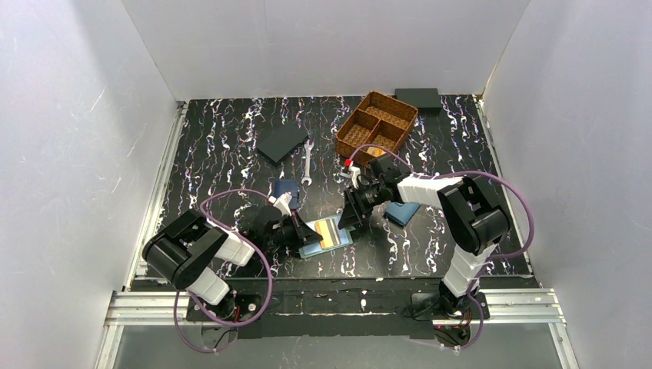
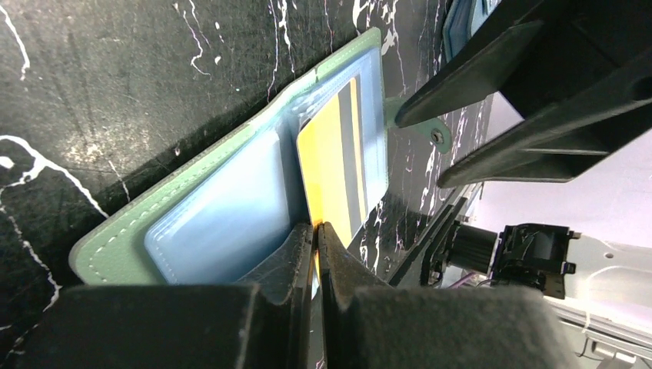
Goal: Take the credit cards out of the card holder
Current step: Pick up the card holder from the center of the board.
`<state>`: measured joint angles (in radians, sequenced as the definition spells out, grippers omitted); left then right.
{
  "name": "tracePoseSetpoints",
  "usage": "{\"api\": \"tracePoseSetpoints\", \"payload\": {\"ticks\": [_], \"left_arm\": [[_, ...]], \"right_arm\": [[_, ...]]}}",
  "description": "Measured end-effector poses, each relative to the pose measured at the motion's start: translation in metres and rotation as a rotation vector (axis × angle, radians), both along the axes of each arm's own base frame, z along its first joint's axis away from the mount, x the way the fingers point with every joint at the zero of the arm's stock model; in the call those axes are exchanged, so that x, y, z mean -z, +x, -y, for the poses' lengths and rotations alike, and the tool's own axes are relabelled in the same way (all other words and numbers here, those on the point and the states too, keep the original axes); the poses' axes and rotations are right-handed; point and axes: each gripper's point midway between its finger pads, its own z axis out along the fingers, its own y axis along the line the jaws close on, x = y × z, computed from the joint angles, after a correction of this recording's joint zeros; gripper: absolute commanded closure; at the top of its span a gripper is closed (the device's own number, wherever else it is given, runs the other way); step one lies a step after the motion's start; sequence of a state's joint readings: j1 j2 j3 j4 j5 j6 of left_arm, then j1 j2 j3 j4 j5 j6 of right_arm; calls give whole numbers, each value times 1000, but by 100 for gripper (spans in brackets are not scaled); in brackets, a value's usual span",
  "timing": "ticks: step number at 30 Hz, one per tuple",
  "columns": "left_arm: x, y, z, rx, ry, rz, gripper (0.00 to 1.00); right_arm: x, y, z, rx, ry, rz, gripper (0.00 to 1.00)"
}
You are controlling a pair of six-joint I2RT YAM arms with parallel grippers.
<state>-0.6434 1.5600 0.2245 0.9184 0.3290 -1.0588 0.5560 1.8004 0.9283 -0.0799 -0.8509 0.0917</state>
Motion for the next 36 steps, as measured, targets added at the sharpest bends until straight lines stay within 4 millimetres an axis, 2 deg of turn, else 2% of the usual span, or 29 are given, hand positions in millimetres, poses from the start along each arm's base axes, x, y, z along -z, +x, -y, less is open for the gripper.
{"api": "tracePoseSetpoints", "payload": {"ticks": [7,13,27,32,36], "left_arm": [[-3,-4,-5,33,44,28,100],[-8,-6,-8,70,86,64,100],[-46,-5,-15,193,186,240,100],[-57,-6,-13,269,226,301,100],[-59,-18,-9,357,257,348,100]], "right_arm": [[-23,-9,3,-119,95,76,43],[-32,-17,4,-201,146,109,39],[-58,-28,12,-360,206,251,28],[-65,-28,16,-402,211,336,20],[-67,-27,20,-445,210,437,11]]}}
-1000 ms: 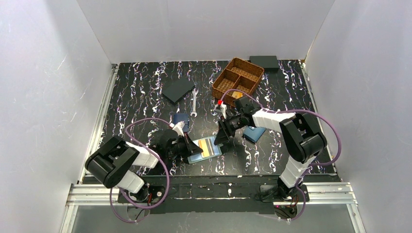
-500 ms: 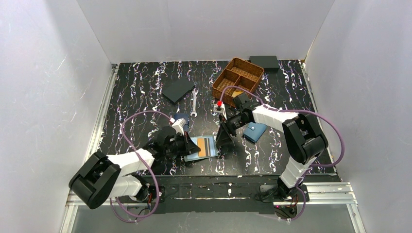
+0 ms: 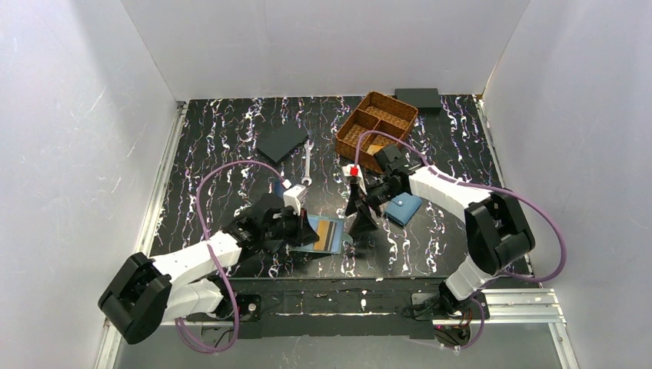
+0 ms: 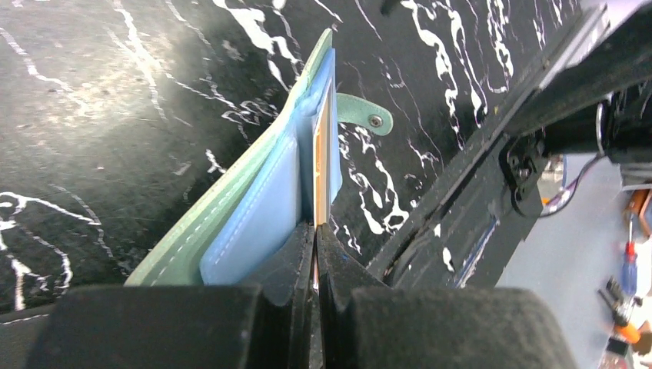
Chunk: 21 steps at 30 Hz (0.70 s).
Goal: Take the credit cards out of the card holder
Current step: Pick up the card holder from the center of the board.
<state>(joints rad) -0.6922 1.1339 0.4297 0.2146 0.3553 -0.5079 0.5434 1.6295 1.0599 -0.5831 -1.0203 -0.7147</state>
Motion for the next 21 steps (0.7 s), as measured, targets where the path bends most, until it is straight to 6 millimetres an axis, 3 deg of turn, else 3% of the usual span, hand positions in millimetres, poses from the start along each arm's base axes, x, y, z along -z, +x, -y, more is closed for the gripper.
{"api": "tracePoseSetpoints", "payload": {"ticks": [4,12,17,21], "left_arm": [[-2,-14,5,83,21,37,100],[-5,-29,14,190,48,103,100],[-11,-39,23,260,54,176,100],[-12,-44,27,296,63,214,100]], "right_arm": [[-3,-4,6,-35,26,109,2],[10,-16,16,-112,44,185,2],[24,-22,16,-142,26,145,5],[32,-28,15,-161,16,114,17]]}}
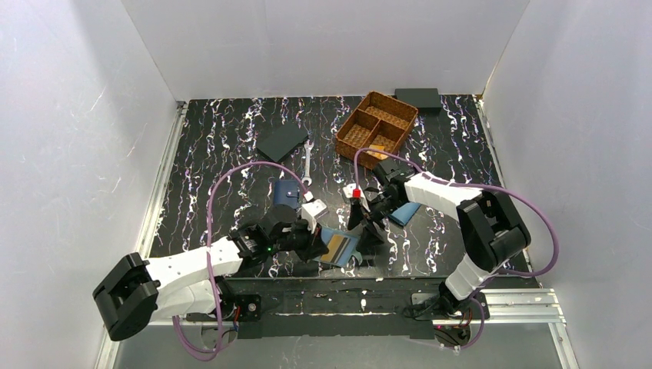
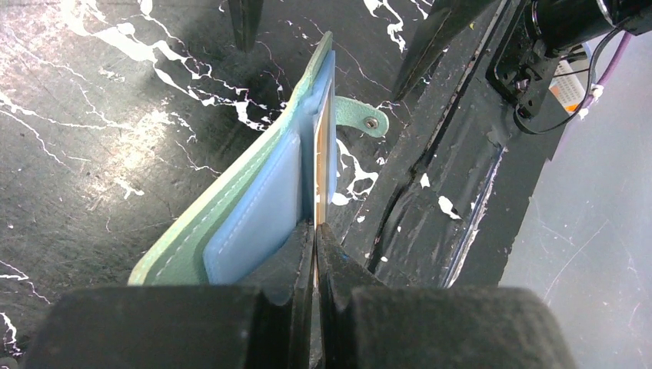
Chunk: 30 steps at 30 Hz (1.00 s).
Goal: Take the credit cards out of the card holder
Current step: Pick up the card holder from the center of the board, then remove the credit card from the card holder.
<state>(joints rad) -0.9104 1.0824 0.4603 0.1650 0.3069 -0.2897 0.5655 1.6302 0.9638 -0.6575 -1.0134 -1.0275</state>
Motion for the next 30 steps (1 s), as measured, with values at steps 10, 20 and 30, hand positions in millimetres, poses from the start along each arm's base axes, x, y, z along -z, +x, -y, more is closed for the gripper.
{"api": "tracePoseSetpoints", "payload": {"ticks": [10,20,30], "left_arm": [[-12,7,1,-12,-21,75,100],[-23,4,-1,-16,-76,104,100],[-21,4,-13,-51,-96,155,100]], "right_arm": [[8,-21,-2,-102,-8,-44,58],[0,-27,-3,-154,18,-39,97],[11,-14,-5,-139,-71,-61,99]]}}
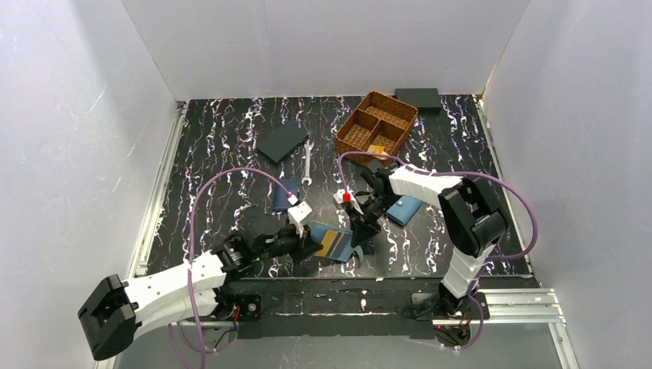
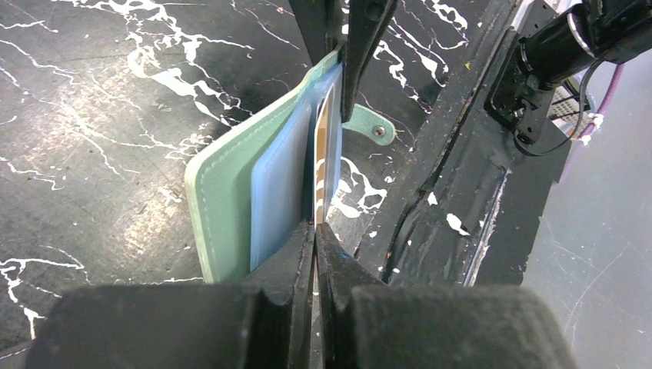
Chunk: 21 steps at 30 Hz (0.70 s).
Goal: Take the credit cards out of the card holder
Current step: Remove the credit card from the card holder.
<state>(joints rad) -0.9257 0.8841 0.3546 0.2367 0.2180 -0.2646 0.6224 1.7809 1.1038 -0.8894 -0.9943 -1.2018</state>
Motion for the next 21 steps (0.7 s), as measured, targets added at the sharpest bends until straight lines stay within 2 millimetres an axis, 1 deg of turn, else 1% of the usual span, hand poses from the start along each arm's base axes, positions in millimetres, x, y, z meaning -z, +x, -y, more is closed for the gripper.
{"api": "tracePoseSetpoints", "payload": {"ticks": [8,12,16,20,21], "left_arm": [[5,5,-9,-49,23,17,100],[8,11,-18,-103,52,26,100],[3,18,-30,-174,59,52,100],[-5,20,-37,-213,41,65,100],[-7,20,-37,-216,34,64,100]], "right_arm": [[8,2,6,10,-59,5,99],[12,6,8,25,-102,5,99],[19,12,9,44,-150,-8,97],[25,13,11,60,-190,-30,93],[26,14,11,67,-198,-35,90]]}}
